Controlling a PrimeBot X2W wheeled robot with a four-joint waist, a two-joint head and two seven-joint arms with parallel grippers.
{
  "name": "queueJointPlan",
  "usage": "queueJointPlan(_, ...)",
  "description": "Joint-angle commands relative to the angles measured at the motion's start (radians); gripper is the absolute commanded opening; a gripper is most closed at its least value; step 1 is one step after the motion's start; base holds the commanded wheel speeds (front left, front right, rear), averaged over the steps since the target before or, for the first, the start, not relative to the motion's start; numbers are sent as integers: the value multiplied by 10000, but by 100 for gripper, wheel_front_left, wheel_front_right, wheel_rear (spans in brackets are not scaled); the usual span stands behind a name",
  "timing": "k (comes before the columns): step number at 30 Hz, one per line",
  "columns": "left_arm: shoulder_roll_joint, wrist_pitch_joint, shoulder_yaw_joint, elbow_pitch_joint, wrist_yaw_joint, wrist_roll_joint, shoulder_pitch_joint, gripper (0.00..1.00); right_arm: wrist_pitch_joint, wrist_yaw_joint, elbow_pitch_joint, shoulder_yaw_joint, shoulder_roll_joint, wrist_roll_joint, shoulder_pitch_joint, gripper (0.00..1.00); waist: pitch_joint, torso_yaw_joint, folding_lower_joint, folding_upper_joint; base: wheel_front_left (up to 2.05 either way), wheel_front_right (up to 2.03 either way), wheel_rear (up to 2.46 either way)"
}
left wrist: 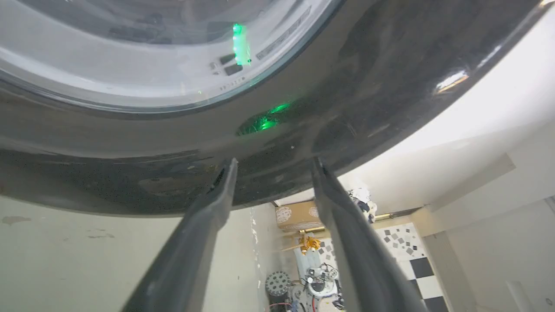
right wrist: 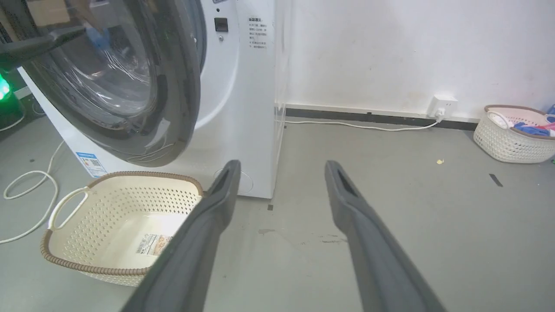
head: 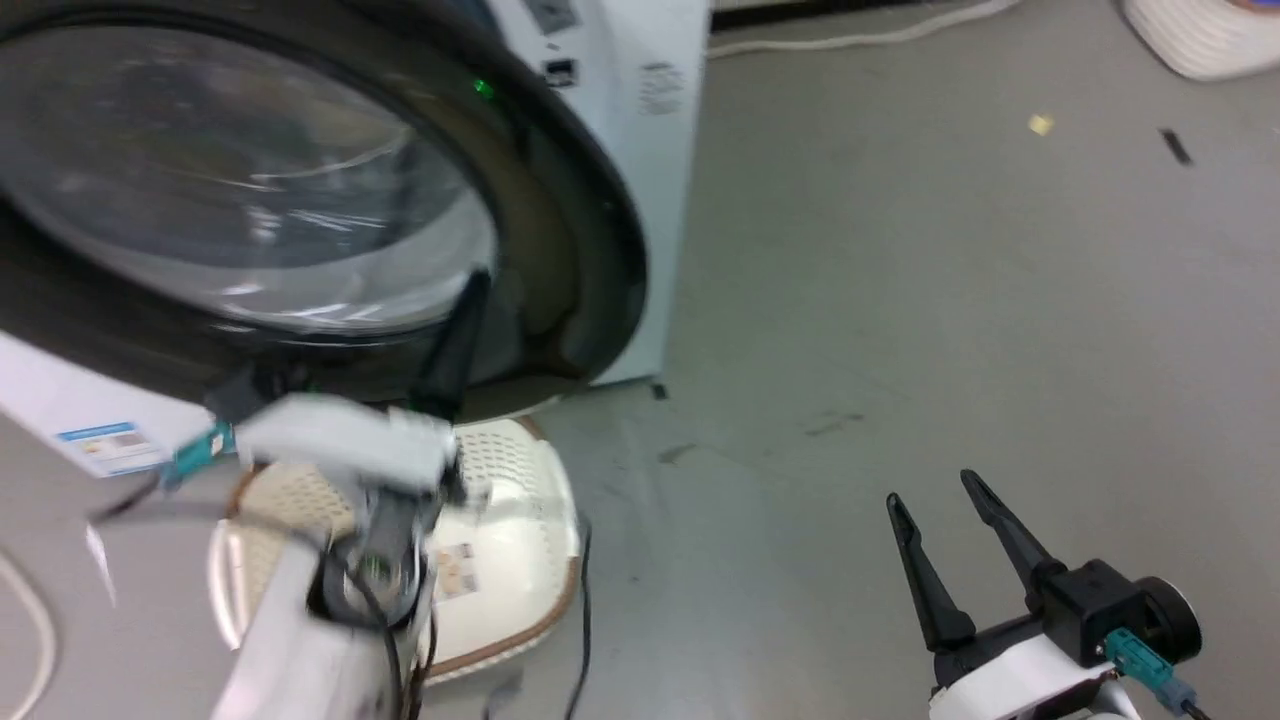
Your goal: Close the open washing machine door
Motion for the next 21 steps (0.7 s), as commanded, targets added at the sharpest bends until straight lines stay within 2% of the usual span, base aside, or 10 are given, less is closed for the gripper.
queueJointPlan(1,221,-129,-91,-154,-45,190,350,100,-42,8,-34,-4,26,-48,105,100,-403,467,0,-1,0,0,0)
queueJointPlan(5,1281,-1426,-1147,-1204,-46,1650,1632,100,-43,8,-34,-8,-25,-95,344,100,-907,1192,0,-1,0,0,0)
queueJointPlan(8,2097,-2628,-1769,-1324,-46,2987,2348,100,-43,8,-20,-8,-133,-88,529,100,-1219,1733,0,-1,0,0,0)
queueJointPlan(11,2447,-2995,-1533,-1087,-47,4416,2883,100,-43,8,-26,27,-212,-72,675,100,-1463,2175,0,-1,0,0,0)
queueJointPlan(16,2072,-3022,-22,-1831,191,7597,3722,100,-43,8,-80,95,-288,-43,838,100,-1719,2771,0,-1,0,0,0)
queueJointPlan(21,1468,-3025,777,-2523,413,9901,4616,100,-43,8,-83,250,-329,-7,928,100,-1812,3137,0,-1,0,0,0)
